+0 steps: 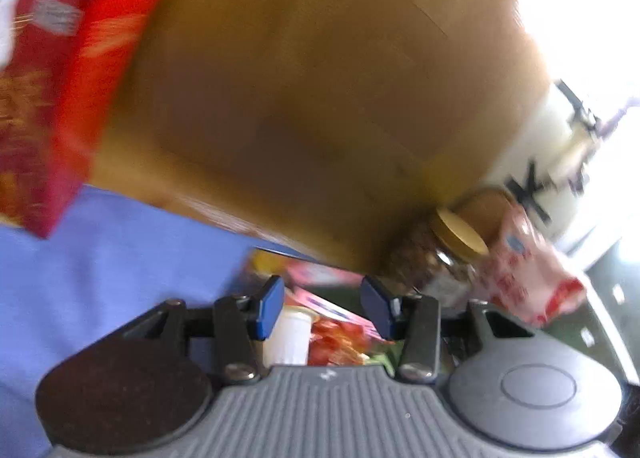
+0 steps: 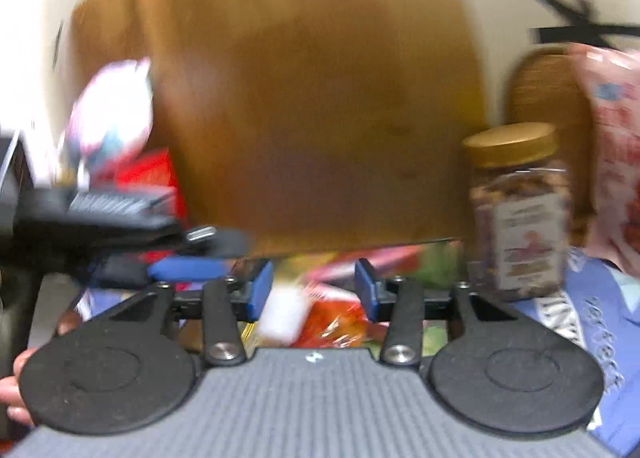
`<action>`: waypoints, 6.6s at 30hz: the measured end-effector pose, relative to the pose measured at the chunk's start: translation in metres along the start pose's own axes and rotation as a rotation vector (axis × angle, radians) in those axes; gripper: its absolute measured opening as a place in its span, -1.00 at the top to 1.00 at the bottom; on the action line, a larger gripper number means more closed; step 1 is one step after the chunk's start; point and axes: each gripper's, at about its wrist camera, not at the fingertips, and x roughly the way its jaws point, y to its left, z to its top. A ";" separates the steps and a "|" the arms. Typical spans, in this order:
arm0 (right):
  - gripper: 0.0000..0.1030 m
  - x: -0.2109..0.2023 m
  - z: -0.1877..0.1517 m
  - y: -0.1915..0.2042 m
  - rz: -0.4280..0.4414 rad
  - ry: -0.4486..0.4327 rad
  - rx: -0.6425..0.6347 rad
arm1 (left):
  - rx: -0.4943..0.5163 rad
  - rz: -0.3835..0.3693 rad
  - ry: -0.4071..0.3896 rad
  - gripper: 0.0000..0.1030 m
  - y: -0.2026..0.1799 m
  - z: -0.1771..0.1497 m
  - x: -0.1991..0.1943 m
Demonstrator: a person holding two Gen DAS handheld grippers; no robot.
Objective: Organize snacks
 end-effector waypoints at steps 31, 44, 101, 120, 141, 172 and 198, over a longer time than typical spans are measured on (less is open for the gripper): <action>-0.02 -0.045 -0.036 -0.045 -0.186 0.010 0.206 | 0.106 0.049 0.072 -0.01 0.030 -0.032 -0.031; 0.15 -0.005 -0.086 0.090 0.191 0.318 -0.168 | 0.032 0.052 0.221 -0.02 0.078 -0.060 -0.031; 0.74 -0.034 -0.107 0.023 0.179 0.356 0.128 | -0.018 -0.183 0.309 0.12 0.036 -0.130 -0.043; 0.75 -0.120 -0.086 -0.039 0.234 0.150 0.427 | -0.021 -0.419 0.327 -0.47 -0.027 -0.120 -0.036; 0.08 -0.038 0.009 -0.030 0.067 0.056 0.097 | 0.113 -0.128 0.100 -0.21 -0.072 -0.040 0.018; 0.01 -0.149 -0.126 -0.056 -0.012 0.113 0.230 | 0.195 -0.083 0.216 -0.43 -0.060 -0.207 -0.062; 0.15 -0.143 -0.114 -0.054 0.079 0.157 0.309 | 0.051 -0.205 0.403 -0.25 -0.043 -0.229 -0.070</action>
